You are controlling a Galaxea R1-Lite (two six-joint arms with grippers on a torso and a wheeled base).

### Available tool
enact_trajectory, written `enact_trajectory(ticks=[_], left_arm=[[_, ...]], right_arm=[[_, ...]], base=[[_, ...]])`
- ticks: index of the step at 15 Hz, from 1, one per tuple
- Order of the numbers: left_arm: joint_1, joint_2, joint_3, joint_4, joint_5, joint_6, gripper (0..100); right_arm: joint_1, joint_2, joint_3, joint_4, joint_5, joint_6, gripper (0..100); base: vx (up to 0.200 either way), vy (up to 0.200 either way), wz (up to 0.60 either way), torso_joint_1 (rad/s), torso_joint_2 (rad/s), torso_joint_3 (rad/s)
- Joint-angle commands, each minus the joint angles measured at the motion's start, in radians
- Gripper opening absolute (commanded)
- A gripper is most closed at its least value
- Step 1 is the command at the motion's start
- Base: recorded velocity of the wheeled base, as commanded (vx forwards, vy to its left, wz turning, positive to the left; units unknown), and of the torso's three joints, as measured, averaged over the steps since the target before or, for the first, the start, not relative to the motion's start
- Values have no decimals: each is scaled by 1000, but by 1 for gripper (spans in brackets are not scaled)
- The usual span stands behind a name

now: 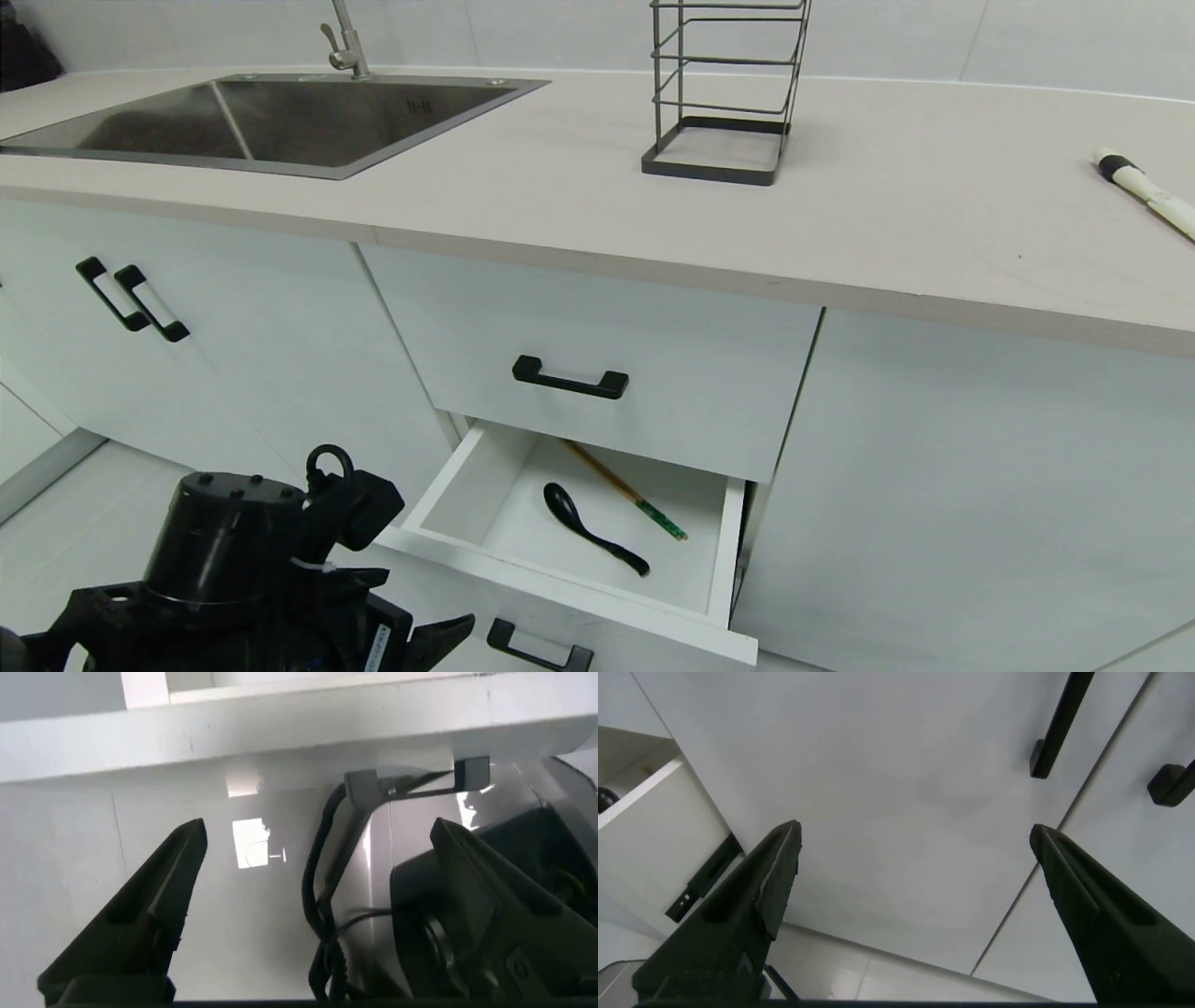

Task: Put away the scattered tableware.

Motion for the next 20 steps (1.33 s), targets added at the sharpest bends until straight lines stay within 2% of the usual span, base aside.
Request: enact_trajectory(ticks=[1, 7, 11, 12, 13, 14, 20], left_arm=[[0, 31, -1, -25, 0, 0, 100], [0, 98, 4, -109, 0, 1, 100], [0, 202, -4, -261, 17, 1, 100], [0, 202, -4, -261, 17, 1, 100], [0, 239, -6, -335, 20, 0, 100], [0, 250, -7, -356, 20, 0, 100], [1, 284, -75, -368, 20, 0, 100]], right_arm=[[0, 2, 0, 0, 0, 0, 100], [0, 2, 0, 0, 0, 0, 100], [0, 2, 0, 0, 0, 0, 100], [0, 2, 0, 0, 0, 0, 100], [0, 2, 0, 0, 0, 0, 100], [0, 2, 0, 0, 0, 0, 100], [0, 2, 0, 0, 0, 0, 100]], base=[[0, 0, 0, 0, 0, 0], [0, 0, 0, 0, 0, 0], [0, 0, 0, 0, 0, 0], [0, 0, 0, 0, 0, 0], [0, 0, 0, 0, 0, 0], [0, 0, 0, 0, 0, 0], [0, 0, 0, 0, 0, 0]])
